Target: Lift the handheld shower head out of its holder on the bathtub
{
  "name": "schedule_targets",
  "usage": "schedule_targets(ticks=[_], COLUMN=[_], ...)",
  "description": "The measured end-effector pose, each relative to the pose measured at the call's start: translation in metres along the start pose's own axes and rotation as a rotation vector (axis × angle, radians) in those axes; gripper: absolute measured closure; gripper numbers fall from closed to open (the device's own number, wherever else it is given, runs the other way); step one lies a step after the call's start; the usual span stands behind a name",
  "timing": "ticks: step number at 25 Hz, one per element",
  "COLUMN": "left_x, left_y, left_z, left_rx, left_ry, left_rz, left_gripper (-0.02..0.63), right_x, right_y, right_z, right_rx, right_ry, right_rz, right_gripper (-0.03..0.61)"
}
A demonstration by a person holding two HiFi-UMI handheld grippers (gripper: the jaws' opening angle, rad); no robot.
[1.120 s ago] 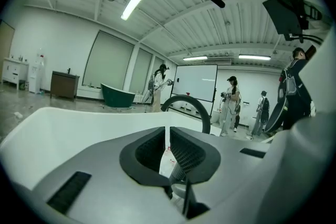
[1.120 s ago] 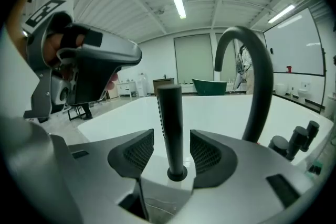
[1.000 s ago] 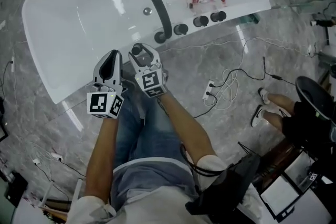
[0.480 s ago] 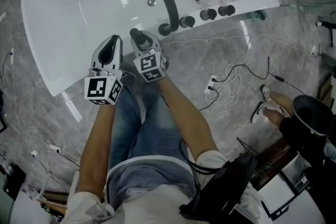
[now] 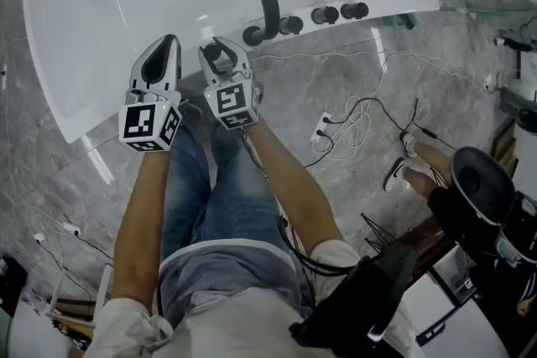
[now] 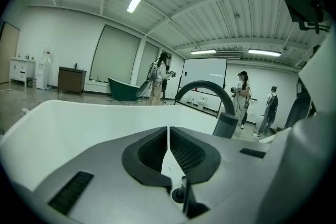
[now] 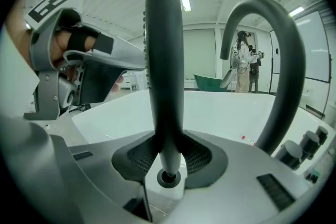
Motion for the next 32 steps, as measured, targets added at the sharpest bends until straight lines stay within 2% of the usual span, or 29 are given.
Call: schedule_targets(ticks=[8, 11, 16, 20, 28, 32], left_x=[0.017, 0.03, 0.047, 0.058, 0.097, 0.107], left_y=[0.024, 0.045, 0.073, 0.091, 0.142, 0.147], left_z=[-0.073, -0.112, -0.182, -0.224, -0.304, -0.353], left_rx=[0.071, 0.087, 0.066, 0.074, 0.174, 0.199], left_ry=[-0.05, -0.075, -0.107, -0.128, -0.106, -0.123], left_rz=[-0.001, -0.001, 0.017, 0.036, 0.052, 0.101], left_gripper=[0.595, 0.595, 0.596, 0.597, 0.597, 0.597], right_x=[0.003, 0.001, 0.0, -0.002, -0.018, -0.021], right_y=[0.056, 0.087, 0.139, 0.175, 0.266, 0.29], right_z=[-0.075, -0.121, -0.206, -0.258, -0.354, -0.413], right_rx=[0.072, 0.102, 0.138, 0.157, 0.248, 0.3], right_ry=[-0.008, -0.017, -0.021, -0.003, -0.016, -0.018], right_rz=[-0.014, -0.015, -0.026, -0.026, -0.024, -0.025], right_gripper=[0.44, 0.441, 0.441, 0.441, 0.44, 0.44])
Point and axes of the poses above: the fingertips, and each gripper's own axes: y backward along the fingers, x to its right, z out of its underside, the point moved 10 cm from there along y, backward along the fingers, and after that the axes turned 5 degrees about z, right-handed, at the moved point
